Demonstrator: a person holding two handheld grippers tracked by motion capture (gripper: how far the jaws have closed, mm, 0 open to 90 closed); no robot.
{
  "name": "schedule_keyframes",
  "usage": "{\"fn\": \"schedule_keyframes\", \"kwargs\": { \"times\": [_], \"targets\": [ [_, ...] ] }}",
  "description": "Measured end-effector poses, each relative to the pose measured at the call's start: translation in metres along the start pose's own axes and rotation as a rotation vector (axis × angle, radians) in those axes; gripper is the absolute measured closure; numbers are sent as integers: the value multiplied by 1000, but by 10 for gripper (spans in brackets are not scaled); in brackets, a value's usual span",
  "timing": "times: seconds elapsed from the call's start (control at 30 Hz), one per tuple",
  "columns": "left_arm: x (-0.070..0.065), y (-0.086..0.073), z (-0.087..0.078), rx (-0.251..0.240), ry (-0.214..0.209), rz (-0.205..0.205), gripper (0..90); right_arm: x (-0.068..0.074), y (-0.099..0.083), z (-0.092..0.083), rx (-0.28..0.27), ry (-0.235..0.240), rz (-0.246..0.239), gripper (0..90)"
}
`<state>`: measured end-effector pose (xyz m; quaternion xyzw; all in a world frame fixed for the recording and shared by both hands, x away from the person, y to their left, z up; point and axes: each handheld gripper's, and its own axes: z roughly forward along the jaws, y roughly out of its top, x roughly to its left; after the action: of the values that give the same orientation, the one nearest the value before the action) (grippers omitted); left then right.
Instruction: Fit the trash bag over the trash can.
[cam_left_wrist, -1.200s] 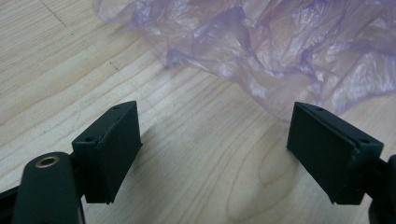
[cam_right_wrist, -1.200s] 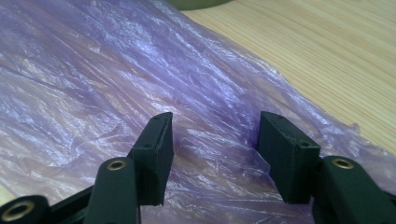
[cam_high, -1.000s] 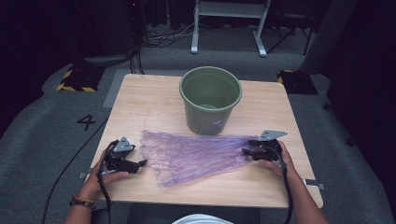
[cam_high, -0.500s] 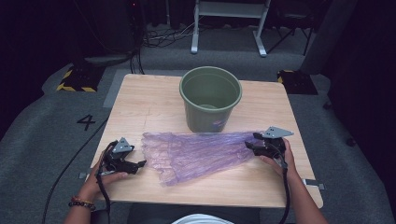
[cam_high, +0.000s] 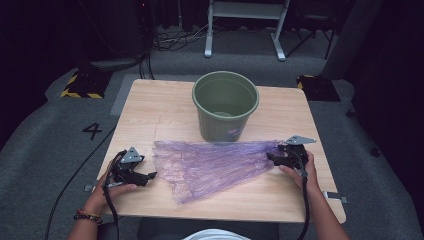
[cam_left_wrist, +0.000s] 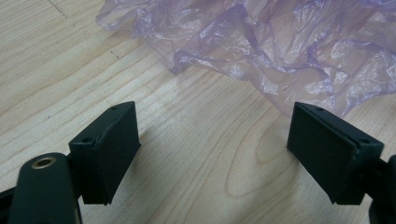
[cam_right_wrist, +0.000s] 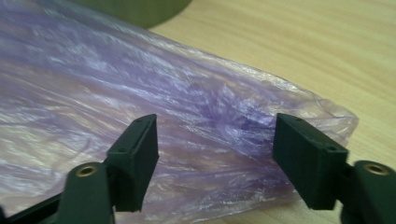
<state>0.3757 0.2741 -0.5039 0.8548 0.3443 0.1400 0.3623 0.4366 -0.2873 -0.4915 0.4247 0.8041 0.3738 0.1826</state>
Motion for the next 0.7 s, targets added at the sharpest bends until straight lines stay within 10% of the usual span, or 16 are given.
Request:
{"fn": "schedule_keyframes", "kwargs": {
  "times": [0.37, 0.5, 0.7],
  "targets": [
    [1, 0, 0, 1, -8, 8, 165, -7, 5, 12, 27, 14, -97, 600],
    [1, 0, 0, 0, -7, 6, 166, -12, 10, 12, 5, -49, -135, 462],
    [1, 0, 0, 1, -7, 7, 165, -14, 15, 3, -15, -138, -35, 318]
  ]
}}
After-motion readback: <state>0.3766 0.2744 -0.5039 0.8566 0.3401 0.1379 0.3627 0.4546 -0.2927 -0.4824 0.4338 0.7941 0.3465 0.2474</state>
